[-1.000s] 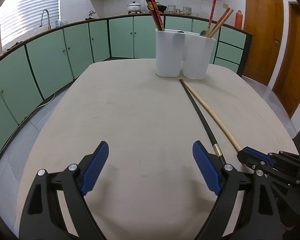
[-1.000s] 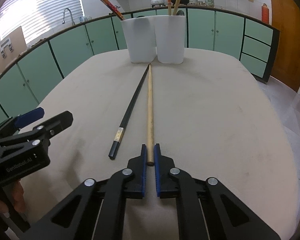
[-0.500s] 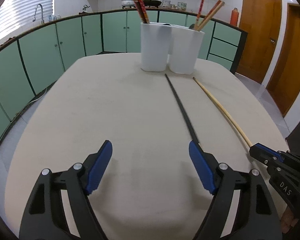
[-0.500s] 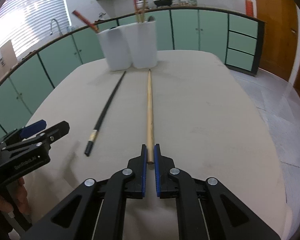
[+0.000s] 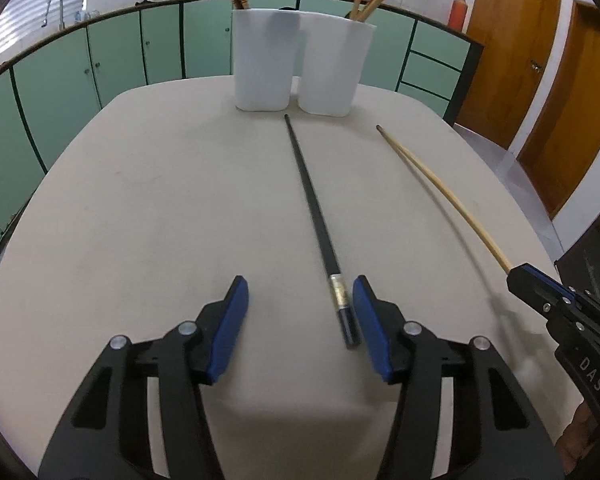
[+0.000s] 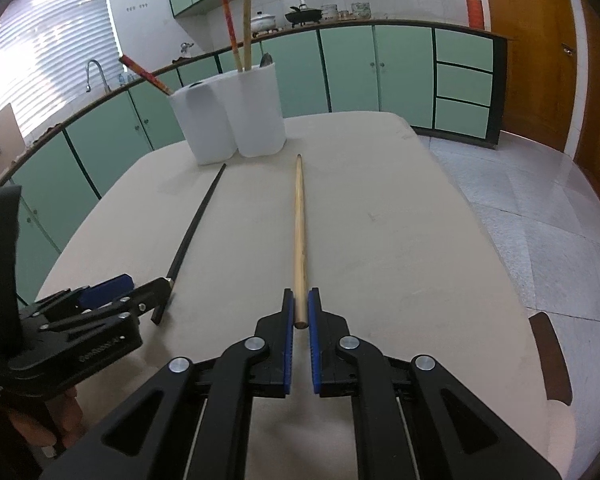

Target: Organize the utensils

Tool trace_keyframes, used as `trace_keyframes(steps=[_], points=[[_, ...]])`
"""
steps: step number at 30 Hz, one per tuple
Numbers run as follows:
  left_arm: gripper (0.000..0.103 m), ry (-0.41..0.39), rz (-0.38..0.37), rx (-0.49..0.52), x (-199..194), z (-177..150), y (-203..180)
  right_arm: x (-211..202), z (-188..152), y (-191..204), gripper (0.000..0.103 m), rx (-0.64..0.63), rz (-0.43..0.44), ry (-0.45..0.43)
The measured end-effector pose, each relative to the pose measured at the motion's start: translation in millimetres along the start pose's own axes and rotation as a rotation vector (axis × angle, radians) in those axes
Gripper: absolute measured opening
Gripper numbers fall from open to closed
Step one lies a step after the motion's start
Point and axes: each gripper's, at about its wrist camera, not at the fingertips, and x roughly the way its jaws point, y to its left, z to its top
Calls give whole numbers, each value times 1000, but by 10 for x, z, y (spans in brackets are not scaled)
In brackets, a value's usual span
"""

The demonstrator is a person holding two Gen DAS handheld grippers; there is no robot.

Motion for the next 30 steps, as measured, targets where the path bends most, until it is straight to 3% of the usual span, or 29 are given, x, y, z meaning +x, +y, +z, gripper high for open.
trace_keyframes(steps=[5,8,10,12,13,23,30], points=[[50,15,14,46,44,5,-160,-35,-24,-9,7,2,2,-5],[37,15,24,51,52,11,-178,-34,-27,-24,7,5,3,-6],[20,11,25,36,38,15,-160,-35,-28,-31,7,9,3,-6],[9,13,19,29,26,12,-145,-38,-20,-37,7,11,6,-5],[8,12,20,29,19,9,-146,-43,-18,-38,7,10,6,-5],[6,-14,29,13,-127,-13,-76,-44,-2,-43,7,16,7,-6],[6,-27,82,-63,-222,-24,255,-14,7,-45,7,19,9,-3]])
